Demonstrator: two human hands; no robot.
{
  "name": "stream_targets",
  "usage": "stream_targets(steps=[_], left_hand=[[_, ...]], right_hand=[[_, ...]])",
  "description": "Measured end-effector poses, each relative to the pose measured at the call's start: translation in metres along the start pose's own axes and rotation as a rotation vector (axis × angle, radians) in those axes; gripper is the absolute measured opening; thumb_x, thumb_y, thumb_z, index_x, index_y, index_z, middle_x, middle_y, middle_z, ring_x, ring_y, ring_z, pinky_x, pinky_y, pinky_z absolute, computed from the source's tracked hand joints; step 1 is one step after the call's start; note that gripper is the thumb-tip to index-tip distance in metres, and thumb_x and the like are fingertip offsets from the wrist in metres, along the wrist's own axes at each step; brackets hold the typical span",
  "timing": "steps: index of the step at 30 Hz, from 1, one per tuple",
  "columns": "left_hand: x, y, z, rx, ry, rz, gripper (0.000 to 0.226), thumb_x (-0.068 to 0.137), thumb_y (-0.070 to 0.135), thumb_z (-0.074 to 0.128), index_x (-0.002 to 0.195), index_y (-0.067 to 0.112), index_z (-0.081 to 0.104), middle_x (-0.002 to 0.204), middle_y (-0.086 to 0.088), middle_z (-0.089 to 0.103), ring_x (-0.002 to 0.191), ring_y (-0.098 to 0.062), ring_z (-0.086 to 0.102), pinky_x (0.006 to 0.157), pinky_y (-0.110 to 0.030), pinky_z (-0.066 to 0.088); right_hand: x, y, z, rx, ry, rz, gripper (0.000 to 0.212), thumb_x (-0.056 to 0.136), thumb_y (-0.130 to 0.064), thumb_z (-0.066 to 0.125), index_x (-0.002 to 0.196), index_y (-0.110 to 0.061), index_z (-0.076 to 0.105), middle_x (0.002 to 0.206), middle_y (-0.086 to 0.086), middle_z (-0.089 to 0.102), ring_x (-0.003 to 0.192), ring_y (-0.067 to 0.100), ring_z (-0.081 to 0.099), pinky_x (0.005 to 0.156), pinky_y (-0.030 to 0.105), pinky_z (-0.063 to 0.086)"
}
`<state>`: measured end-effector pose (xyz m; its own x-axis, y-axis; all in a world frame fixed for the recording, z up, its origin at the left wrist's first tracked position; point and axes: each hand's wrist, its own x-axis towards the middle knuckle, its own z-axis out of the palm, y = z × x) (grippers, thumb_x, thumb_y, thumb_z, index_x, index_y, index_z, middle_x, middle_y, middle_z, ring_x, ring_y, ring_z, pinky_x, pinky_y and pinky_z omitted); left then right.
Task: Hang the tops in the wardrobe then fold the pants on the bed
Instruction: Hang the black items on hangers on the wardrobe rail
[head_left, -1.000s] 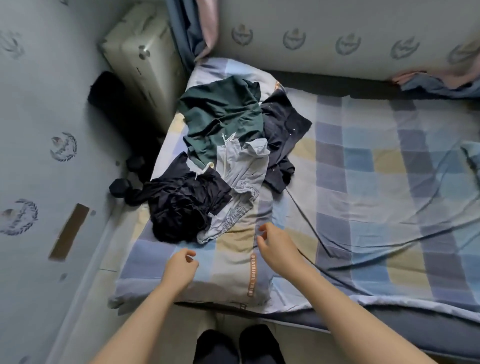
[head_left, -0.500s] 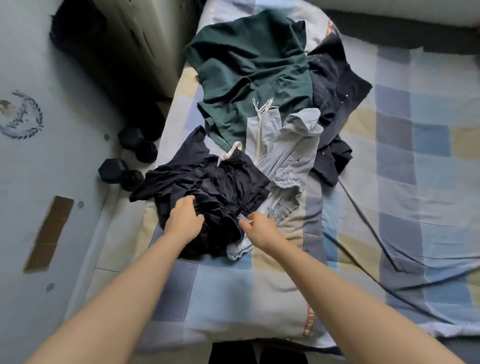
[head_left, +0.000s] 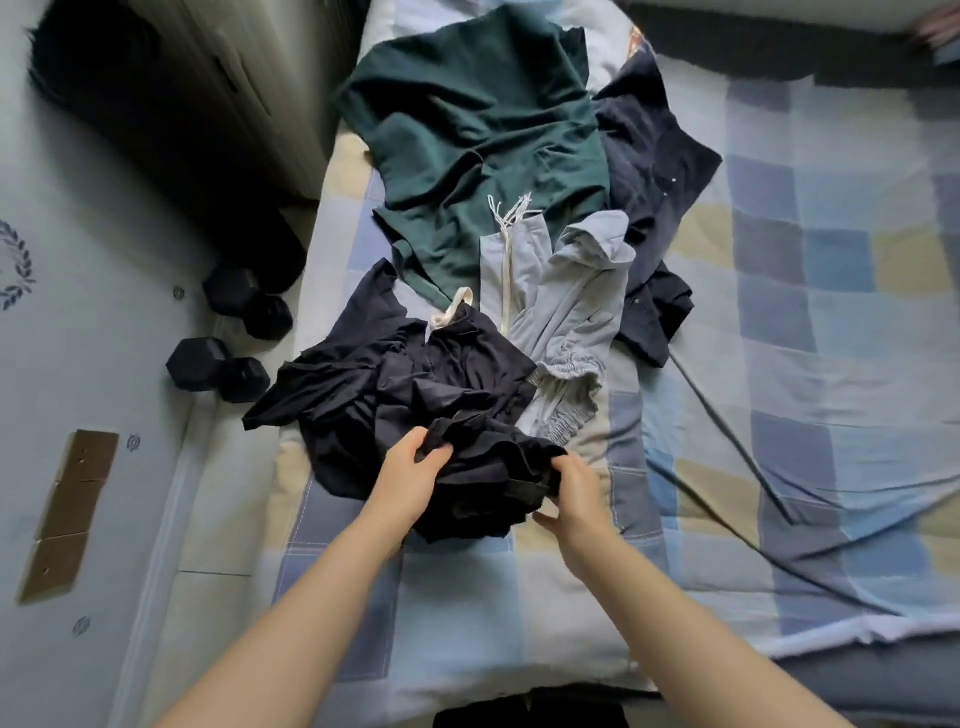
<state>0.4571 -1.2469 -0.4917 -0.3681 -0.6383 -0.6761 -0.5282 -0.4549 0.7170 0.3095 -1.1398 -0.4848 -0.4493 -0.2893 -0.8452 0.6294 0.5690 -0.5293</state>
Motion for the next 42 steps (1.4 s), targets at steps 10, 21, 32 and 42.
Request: stream_targets(steps=[10,21,32,42], left_hand=[[-0.136,0.141,0.052,-0.172,-0.222,0.139,0.017,0.094,0.025,0.062,0.085,0.030,0.077,0.092,0.005,0.076,0.086,-0.009,0.072,0.066,-0.016,0.051],[-0.236,0.226,0.017,-0.050,0.113,0.513,0.029,0.094,0.035,0.061,0.083,0.010,0.068,0.071,0.003,0.066,0.064,-0.009,0.060,0.062,-0.026,0.046],[-0.248,0.223,0.006,0.054,0.031,0.330,0.019,0.092,0.031,0.062,0.075,0.027,0.071,0.081,0.012,0.075,0.079,-0.006,0.069,0.072,-0.029,0.052],[-0.249,0.180,0.069,0.272,-0.557,-0.402,0.083,0.078,0.084,0.041,0.122,0.016,0.061,0.121,-0.014,0.067,0.111,-0.035,0.064,0.094,-0.057,0.049]], right_hand=[[-0.166,-0.126,-0.131,0.085,0.415,-0.536,0.019,0.086,-0.014,0.046,0.069,-0.012,0.056,0.067,-0.002,0.051,0.065,0.016,0.042,0.060,0.032,0.034],[-0.321,-0.157,-0.217,0.555,0.285,-0.687,0.028,0.094,-0.004,0.038,0.073,-0.020,0.049,0.069,0.001,0.054,0.075,0.019,0.054,0.070,0.045,0.054],[-0.371,-0.151,-0.264,0.684,0.373,-0.815,0.026,0.092,-0.009,0.036,0.078,-0.022,0.053,0.064,-0.002,0.055,0.059,0.014,0.052,0.055,0.026,0.044],[-0.447,-0.180,-0.265,1.062,-0.135,-0.719,0.033,0.099,-0.026,0.029,0.073,-0.013,0.045,0.049,-0.003,0.037,0.039,0.012,0.037,0.047,0.019,0.033]])
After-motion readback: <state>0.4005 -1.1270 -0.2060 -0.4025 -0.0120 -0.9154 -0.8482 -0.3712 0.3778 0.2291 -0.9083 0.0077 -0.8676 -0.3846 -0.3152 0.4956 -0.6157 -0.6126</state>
